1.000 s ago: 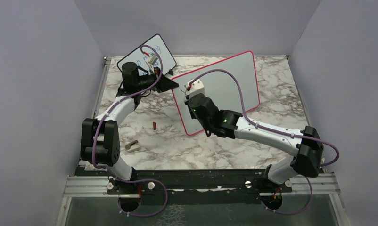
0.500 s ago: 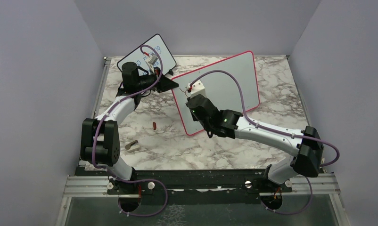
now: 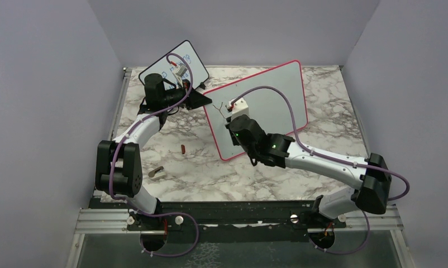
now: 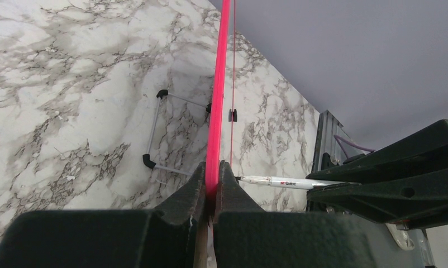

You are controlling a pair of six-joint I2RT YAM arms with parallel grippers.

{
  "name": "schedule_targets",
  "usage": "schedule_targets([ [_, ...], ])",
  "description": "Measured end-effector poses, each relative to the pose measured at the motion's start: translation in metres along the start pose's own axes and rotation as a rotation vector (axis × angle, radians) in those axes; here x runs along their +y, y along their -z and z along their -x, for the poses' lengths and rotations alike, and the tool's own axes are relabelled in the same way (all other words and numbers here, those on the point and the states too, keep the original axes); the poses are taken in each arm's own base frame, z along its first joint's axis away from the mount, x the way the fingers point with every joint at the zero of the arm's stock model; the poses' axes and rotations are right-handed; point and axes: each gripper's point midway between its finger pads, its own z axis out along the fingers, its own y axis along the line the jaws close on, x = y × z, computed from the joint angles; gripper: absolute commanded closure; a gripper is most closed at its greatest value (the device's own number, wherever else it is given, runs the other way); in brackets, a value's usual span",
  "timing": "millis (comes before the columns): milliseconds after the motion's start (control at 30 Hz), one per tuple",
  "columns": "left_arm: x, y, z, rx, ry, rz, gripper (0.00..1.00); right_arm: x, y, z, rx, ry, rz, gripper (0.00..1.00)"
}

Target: Write a sentence on the whiteboard

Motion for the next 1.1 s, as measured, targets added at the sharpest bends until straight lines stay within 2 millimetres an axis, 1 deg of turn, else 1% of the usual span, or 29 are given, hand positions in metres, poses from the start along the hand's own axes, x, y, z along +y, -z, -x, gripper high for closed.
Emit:
schedule_targets([
  [133, 0.000, 0.000, 0.000, 0.000, 0.000, 0.000, 1.00, -0.006, 0.014, 0.004, -0.068, -0.012, 0.042, 0.99],
  [167, 0.000, 0.000, 0.000, 0.000, 0.000, 0.000, 1.00, -0.010, 0.021, 0.012, -0.108, -0.022, 0.054, 0.99],
  [200, 0.000, 0.000, 0.000, 0.000, 0.000, 0.000, 1.00, -0.010, 0.021, 0.012, -0.108, -0.022, 0.054, 0.99],
  [267, 0.000, 0.000, 0.000, 0.000, 0.000, 0.000, 1.00, -0.010, 0.023, 0.020, -0.141, -0.028, 0.059, 0.99],
  [333, 0.000, 0.000, 0.000, 0.000, -0.001, 0.000, 1.00, -0.009, 0.022, 0.024, -0.160, -0.025, 0.061, 0.99],
  [500, 0.000, 0.000, 0.000, 0.000, 0.000, -0.001, 1.00, -0.006, 0.017, 0.025, -0.176, -0.007, 0.060, 0.99],
  [700, 0.000, 0.000, 0.000, 0.000, 0.000, 0.000, 1.00, -0.005, 0.007, 0.017, -0.158, 0.015, 0.038, 0.99],
  [800, 0.000, 0.000, 0.000, 0.000, 0.000, -0.001, 1.00, -0.008, 0.002, 0.013, -0.143, 0.023, 0.018, 0.99],
  [1100, 0.000, 0.000, 0.000, 0.000, 0.001, -0.001, 1.00, -0.015, -0.001, 0.010, -0.133, 0.025, -0.013, 0.99],
])
